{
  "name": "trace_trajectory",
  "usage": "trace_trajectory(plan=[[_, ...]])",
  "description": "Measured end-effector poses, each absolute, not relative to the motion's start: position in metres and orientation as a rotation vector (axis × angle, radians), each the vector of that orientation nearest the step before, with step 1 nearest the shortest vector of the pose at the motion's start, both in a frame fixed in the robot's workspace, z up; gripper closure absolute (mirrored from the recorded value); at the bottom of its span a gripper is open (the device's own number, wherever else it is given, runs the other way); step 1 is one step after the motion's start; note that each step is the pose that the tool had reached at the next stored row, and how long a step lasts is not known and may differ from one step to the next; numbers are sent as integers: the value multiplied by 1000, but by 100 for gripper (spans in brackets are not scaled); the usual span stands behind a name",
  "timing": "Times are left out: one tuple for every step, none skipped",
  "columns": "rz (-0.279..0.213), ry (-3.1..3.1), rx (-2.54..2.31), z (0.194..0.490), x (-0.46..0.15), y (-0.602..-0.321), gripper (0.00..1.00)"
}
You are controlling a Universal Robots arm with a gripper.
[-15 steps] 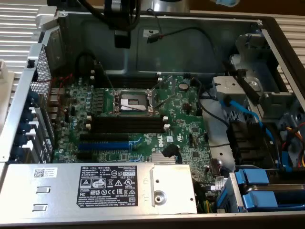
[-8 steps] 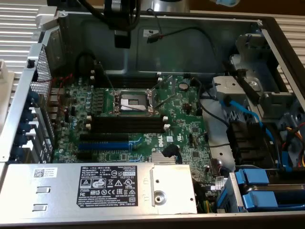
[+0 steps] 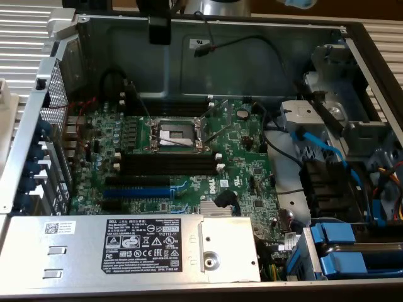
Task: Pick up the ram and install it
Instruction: 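Reach for the ram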
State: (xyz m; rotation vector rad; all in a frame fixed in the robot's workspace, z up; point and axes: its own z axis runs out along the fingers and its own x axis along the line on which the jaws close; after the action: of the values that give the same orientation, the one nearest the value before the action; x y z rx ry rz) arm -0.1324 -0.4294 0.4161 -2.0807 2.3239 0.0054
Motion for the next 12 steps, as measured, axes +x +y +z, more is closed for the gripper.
trace_trajectory(plan=[[4,2322,-2083,421,-134,-429,89],[4,2321,-2086,425,-135,-429,89],[3,2319,-2088,430,-136,-429,89],[2,2316,-2092,433,-137,-429,89],[2,2313,-2096,436,-139,-429,89],[2,2311,-2098,437,-141,-429,89],[1,2310,-2099,437,-144,-429,89],[1,2310,-2099,437,-148,-429,89],[0,2310,-2099,437,-153,-429,89],[0,2310,-2099,437,-158,-429,89],[0,2310,-2099,437,-162,-429,89],[-1,2310,-2099,437,-166,-429,89]])
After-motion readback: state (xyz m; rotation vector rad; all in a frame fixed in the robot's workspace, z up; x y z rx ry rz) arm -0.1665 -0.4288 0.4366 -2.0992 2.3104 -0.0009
